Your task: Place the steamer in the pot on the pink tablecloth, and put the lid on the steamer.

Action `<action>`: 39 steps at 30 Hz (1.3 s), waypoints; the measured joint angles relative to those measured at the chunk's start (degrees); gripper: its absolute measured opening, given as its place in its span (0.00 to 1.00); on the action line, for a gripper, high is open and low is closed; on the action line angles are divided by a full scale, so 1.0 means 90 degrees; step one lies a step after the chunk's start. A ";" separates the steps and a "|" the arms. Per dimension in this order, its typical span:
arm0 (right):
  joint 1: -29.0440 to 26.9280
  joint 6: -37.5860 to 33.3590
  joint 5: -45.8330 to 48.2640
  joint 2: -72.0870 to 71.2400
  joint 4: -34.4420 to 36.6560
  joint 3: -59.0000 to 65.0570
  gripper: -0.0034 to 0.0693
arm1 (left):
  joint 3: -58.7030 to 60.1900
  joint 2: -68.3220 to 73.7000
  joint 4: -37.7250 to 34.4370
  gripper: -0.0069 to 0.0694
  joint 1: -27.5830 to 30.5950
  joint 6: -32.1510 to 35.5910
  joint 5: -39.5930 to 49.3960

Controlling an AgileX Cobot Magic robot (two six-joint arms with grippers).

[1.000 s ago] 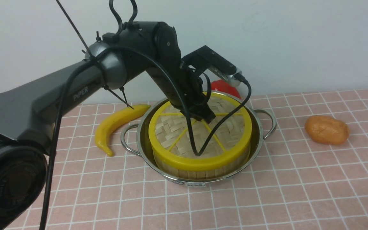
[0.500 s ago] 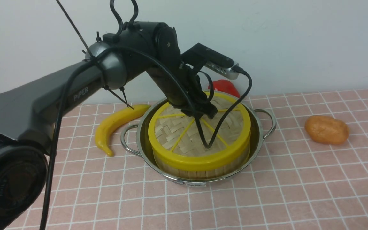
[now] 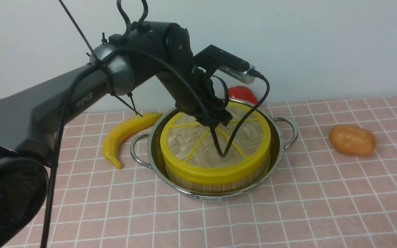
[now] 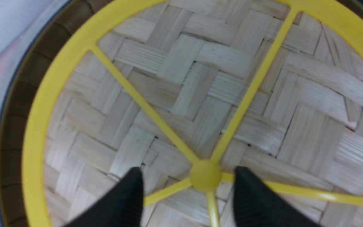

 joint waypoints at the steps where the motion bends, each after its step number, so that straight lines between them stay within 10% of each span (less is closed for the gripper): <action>1: 0.0000 0.0000 0.0000 0.0000 0.0000 0.0000 0.38 | -0.0008 -0.0030 0.0016 0.64 0.0000 -0.0006 0.0014; 6: 0.0000 0.0000 0.0000 0.0000 0.0000 0.0000 0.38 | -0.0453 -0.0748 0.0399 0.71 0.0000 -0.0515 0.0628; 12: 0.0000 0.0000 0.0000 0.0000 0.0000 0.0000 0.38 | -0.0833 -0.2174 0.0755 0.16 0.0000 -0.1127 0.1010; 15: 0.0000 0.0000 0.0000 0.0000 0.0000 0.0000 0.38 | -0.0838 -0.2732 0.0807 0.07 0.0000 -0.1193 0.1057; 32: 0.0000 0.0000 0.0000 0.0000 0.0000 0.0000 0.38 | -0.0511 -0.3588 0.0625 0.07 0.0000 -0.1211 0.0731; 39: 0.0000 0.0000 0.0000 0.0000 0.0000 0.0000 0.38 | 0.2889 -0.5403 0.0548 0.08 0.0326 -0.0618 -0.2132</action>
